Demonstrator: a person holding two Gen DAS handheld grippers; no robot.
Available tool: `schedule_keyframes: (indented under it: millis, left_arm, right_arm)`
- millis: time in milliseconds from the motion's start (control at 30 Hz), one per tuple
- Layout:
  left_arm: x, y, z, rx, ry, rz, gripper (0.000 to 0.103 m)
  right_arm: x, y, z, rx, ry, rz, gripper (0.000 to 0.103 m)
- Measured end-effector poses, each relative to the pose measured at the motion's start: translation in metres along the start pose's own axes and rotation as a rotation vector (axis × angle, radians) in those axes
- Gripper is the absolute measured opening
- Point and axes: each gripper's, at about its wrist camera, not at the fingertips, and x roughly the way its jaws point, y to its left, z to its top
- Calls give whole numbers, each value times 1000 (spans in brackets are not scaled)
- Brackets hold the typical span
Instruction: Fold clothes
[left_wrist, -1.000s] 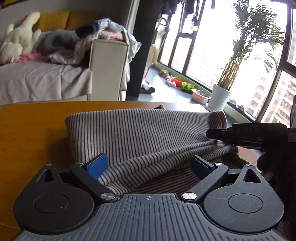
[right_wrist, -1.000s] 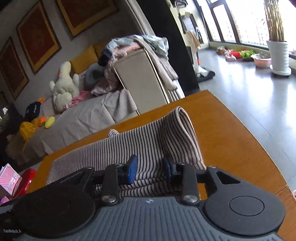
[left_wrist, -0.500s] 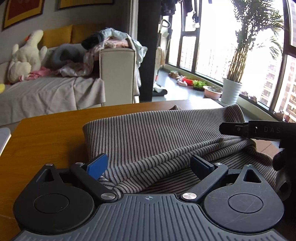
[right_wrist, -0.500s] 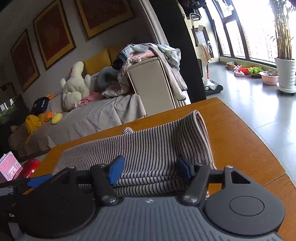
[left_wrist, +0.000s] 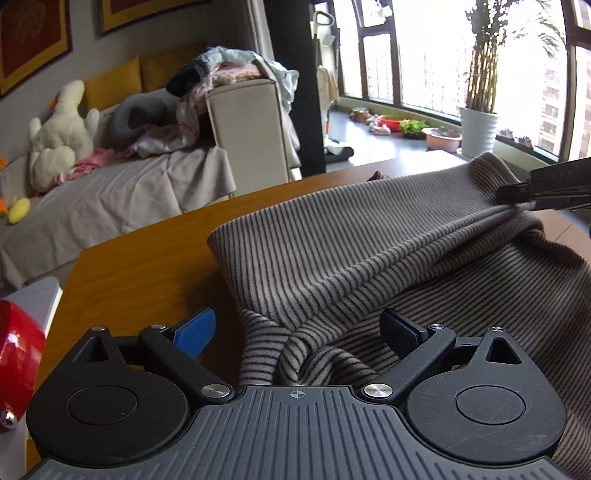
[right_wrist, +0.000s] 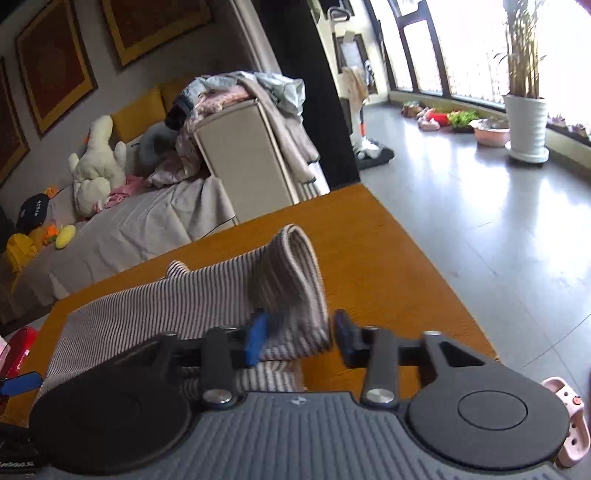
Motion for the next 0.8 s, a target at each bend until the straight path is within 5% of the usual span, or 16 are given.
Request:
schedule_keyframes:
  millis: [200, 333, 533, 633, 700, 733, 767, 800]
  left_arm:
    - [0, 28, 0, -35, 12, 80, 97]
    - [-6, 34, -4, -39, 8, 85, 97]
    - [-31, 32, -3, -23, -33, -47, 96]
    - [-51, 31, 6, -60, -111, -171, 98]
    - [-55, 28, 13, -90, -158, -257, 100]
    - [-54, 23, 16, -93, -176, -283, 101]
    - [-50, 15, 19, -85, -186, -289, 101]
    - [-41, 8, 21, -80, -182, -281, 101]
  right_arm:
    - [-25, 13, 19, 34, -43, 173, 24]
    - [-4, 4, -3, 25, 48, 62, 24]
    - [-9, 3, -13, -61, -3, -49, 34]
    - [-24, 22, -8, -166, -88, -121, 42]
    - [-34, 31, -4, -168, -128, -49, 59]
    - [-39, 36, -1, -162, -145, -2, 77]
    - [-40, 40, -1, -151, -147, 57, 93]
    - [-38, 42, 0, -133, -137, 115, 98]
